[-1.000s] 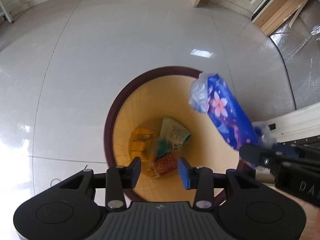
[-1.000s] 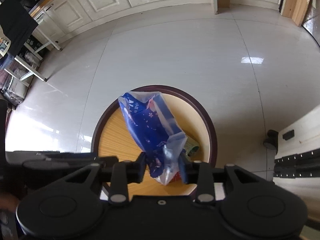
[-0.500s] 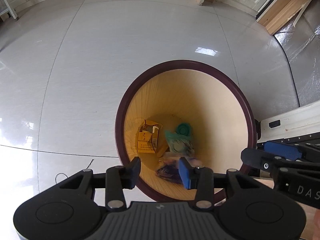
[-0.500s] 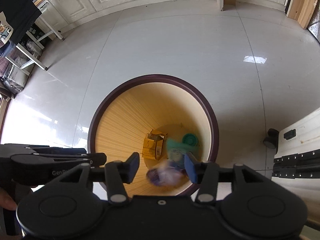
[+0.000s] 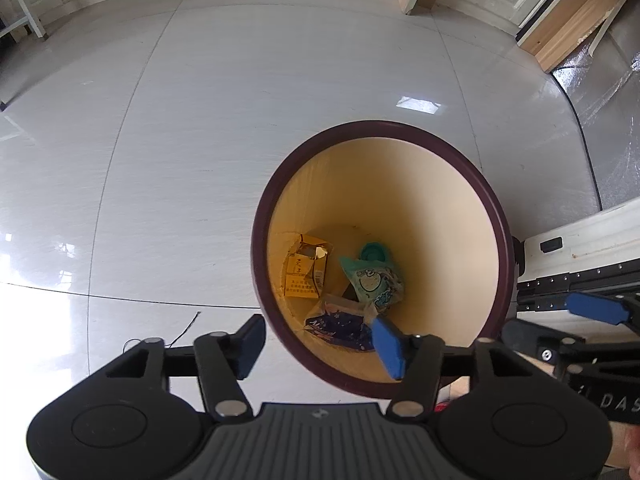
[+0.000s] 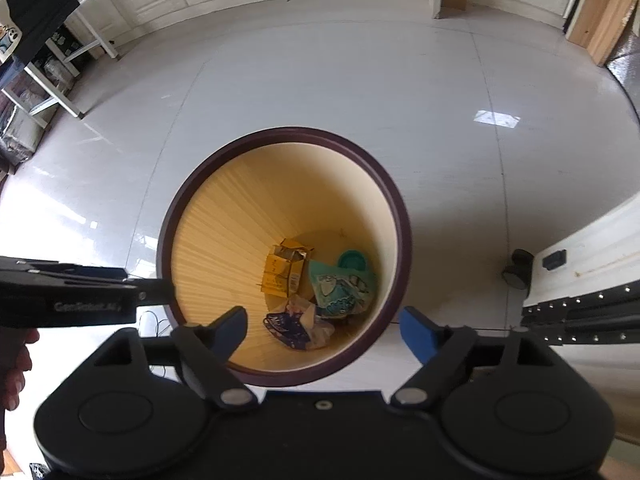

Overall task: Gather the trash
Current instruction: 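Open the left tool over the wastebasket while the right tool releases the blue bag, then raise both open tools from the wastebasket back toward the table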

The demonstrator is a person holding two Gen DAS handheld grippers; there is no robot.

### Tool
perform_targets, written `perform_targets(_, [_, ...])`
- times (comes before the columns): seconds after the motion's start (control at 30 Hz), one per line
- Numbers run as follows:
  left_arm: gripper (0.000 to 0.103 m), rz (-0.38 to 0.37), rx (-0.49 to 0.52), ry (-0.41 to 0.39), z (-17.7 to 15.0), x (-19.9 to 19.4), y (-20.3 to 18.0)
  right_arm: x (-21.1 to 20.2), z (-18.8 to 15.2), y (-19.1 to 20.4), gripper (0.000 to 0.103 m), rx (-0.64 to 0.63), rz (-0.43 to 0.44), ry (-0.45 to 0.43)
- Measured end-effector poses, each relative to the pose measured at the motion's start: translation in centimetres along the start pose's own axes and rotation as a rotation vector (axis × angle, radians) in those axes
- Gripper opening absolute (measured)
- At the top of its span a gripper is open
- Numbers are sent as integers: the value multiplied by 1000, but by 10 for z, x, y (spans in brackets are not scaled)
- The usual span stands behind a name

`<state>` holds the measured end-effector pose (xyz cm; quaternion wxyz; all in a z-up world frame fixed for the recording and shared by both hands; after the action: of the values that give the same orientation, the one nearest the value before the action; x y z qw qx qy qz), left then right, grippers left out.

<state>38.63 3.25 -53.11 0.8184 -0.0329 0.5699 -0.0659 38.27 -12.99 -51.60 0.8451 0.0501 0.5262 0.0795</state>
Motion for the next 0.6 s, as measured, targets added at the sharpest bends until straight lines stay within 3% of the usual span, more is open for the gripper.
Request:
perform_targets(0.07, [75, 4, -5, -3, -2, -5, 1, -4, 0, -3, 97, 3, -15, -6])
perform_targets(0.17, [85, 10, -11, -14, -3, -15, 3, -10, -1, -6, 102, 15, -38, -16])
perform_targets(0.47, [101, 43, -18, -45, -11, -49, 11, -36, -1, -9, 103, 22, -93, -46])
perform_targets(0.6, [103, 63, -19, -62, -16, -67, 13, -54, 0, -7, 103, 8, -107, -64])
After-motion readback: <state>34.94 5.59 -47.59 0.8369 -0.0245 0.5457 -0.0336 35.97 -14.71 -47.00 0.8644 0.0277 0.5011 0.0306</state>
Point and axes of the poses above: each gripper's, at about its wrist camera, not at the fingertips, and x roughly the way its jaws point, y to its left, z to its top, the point moved 9 cm from there along x, roughly the way its jaws point, and after that the axes turned 9 degrees about -y, right-handed, at the moved point
